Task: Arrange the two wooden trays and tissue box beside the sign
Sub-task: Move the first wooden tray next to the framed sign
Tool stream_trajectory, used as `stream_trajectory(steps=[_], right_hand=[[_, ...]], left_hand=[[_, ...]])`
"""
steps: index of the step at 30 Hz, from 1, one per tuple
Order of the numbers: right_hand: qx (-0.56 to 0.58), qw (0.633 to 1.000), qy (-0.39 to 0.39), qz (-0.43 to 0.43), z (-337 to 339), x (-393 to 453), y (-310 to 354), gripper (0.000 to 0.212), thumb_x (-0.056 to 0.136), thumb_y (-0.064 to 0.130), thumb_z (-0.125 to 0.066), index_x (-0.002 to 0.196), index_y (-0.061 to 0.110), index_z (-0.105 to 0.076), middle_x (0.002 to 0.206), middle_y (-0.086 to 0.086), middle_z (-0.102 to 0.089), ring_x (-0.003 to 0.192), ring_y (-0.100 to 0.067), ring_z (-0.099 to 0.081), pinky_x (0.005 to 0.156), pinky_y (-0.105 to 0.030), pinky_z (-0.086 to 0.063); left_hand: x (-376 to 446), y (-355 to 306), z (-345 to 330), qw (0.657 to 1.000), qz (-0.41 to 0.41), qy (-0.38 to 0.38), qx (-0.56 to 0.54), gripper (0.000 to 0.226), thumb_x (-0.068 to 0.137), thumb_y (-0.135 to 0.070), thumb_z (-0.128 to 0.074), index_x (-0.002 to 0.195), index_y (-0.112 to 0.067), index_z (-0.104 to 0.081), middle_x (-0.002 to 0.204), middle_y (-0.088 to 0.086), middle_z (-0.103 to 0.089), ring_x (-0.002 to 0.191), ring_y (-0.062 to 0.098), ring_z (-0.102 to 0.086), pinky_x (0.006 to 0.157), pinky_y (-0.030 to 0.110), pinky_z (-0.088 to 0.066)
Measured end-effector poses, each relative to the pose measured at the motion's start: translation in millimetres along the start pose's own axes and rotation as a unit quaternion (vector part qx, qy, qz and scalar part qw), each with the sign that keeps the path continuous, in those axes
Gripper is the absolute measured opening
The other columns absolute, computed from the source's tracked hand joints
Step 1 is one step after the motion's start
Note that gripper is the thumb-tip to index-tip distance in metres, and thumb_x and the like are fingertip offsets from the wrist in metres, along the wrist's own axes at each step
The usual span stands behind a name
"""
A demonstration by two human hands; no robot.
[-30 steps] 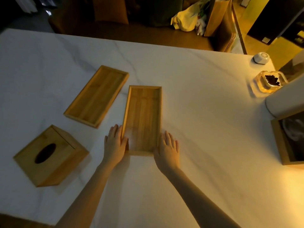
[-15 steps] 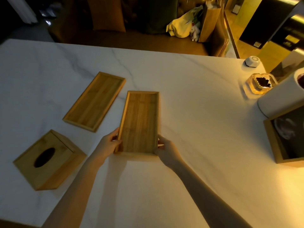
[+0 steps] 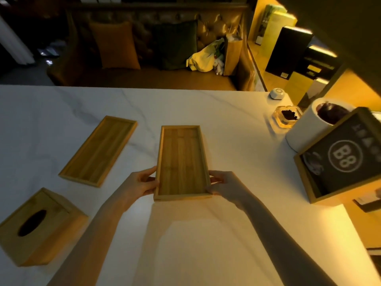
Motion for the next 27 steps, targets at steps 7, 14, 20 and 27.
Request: stream_trajectory(steps=[7,14,20,27], right_hand=[[0.014,0.997,-0.076,-0.002,70.6,-41.1,-22.7,0.049,0.085,0.0,-0.055,0.132,0.01,-0.045,0.116,-0.004,-0.057,0.111,-0.021,-0.053,0.102,-0.041,-0.043],[0.081,0.985,-0.147,-0.029,127.9,-63.3,-66.4,0.051,0.084,-0.006,-0.054,0.129,0.017,-0.05,0.105,0.001,-0.06,0.098,-0.014,-0.058,0.087,-0.029,-0.051],[0.111,0.97,-0.203,-0.07,159.5,-67.1,-105.7,0.051,0.085,-0.008,-0.053,0.129,0.017,-0.05,0.112,-0.001,-0.057,0.104,-0.018,-0.055,0.086,-0.031,-0.05],[0.108,0.959,-0.242,-0.102,178.0,-60.5,-133.9,0.05,0.086,-0.006,-0.053,0.131,0.015,-0.047,0.126,-0.007,-0.054,0.118,-0.026,-0.051,0.093,-0.037,-0.048]], left_hand=[[4.8,-45.2,-70.9,0.997,-0.059,0.048,0.007,0.043,0.087,-0.012,-0.05,0.129,-0.019,-0.043,0.101,-0.002,-0.066,0.093,0.016,-0.065,0.092,0.042,-0.049],[24.7,-68.9,-143.4,0.99,-0.096,0.086,0.05,0.047,0.088,-0.015,-0.05,0.132,-0.023,-0.039,0.109,0.004,-0.066,0.097,0.02,-0.064,0.092,0.041,-0.049],[54.7,-74.7,-194.3,0.986,-0.081,0.131,0.058,0.05,0.088,-0.011,-0.049,0.136,-0.019,-0.033,0.12,0.01,-0.061,0.107,0.024,-0.06,0.095,0.039,-0.048],[87.8,-71.4,-225.5,0.988,-0.043,0.139,0.059,0.053,0.085,-0.001,-0.051,0.134,-0.014,-0.035,0.115,0.016,-0.061,0.106,0.026,-0.059,0.101,0.044,-0.044]])
Point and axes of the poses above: each hand's wrist, its own x-axis towards the middle knuckle, its own z-axis out of the back of the hand, y = z × x, the point moved 6 cm from there along x, towards the middle knuckle
